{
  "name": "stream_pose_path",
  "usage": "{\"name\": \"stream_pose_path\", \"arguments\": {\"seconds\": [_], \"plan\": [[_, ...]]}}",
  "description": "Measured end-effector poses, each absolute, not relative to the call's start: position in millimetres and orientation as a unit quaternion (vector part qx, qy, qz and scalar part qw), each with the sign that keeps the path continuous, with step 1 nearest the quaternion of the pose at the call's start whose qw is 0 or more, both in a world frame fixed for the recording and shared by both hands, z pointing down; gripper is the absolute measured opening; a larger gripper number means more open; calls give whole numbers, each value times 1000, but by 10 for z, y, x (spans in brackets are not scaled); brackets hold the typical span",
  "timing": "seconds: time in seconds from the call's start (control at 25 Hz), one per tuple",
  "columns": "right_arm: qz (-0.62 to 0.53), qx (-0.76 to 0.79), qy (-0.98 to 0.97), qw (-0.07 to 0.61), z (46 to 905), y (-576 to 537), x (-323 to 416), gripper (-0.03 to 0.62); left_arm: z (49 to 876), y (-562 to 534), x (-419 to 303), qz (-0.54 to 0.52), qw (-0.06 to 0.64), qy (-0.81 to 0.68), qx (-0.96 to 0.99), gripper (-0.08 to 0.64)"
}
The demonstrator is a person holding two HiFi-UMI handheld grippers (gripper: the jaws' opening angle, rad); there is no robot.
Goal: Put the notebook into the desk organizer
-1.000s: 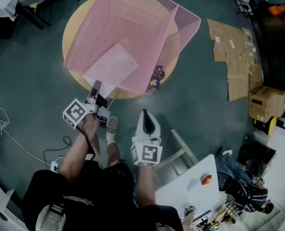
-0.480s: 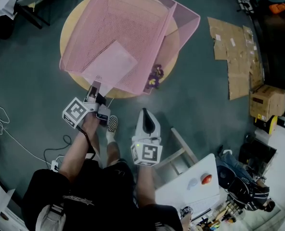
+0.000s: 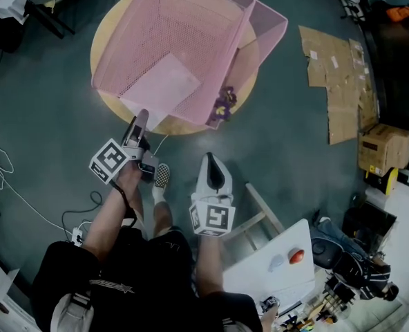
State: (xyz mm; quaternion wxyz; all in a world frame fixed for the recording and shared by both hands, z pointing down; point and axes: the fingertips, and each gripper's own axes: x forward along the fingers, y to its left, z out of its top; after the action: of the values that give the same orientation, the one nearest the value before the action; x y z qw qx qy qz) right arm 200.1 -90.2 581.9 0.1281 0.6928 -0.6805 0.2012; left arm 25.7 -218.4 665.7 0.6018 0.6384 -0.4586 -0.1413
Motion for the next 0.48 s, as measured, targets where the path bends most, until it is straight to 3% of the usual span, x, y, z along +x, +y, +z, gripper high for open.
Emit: {"name": "stream_pose_path", "arguments": {"seconds": [0.32, 0.48], "plan": [[174, 686, -697, 119, 5540, -830, 1890, 6, 6404, -1907, 31, -119, 569, -465, 668, 280], [160, 684, -704, 109, 5320, -781, 1834, 6, 6040, -1795, 4, -93, 508, -460, 722, 259]]}}
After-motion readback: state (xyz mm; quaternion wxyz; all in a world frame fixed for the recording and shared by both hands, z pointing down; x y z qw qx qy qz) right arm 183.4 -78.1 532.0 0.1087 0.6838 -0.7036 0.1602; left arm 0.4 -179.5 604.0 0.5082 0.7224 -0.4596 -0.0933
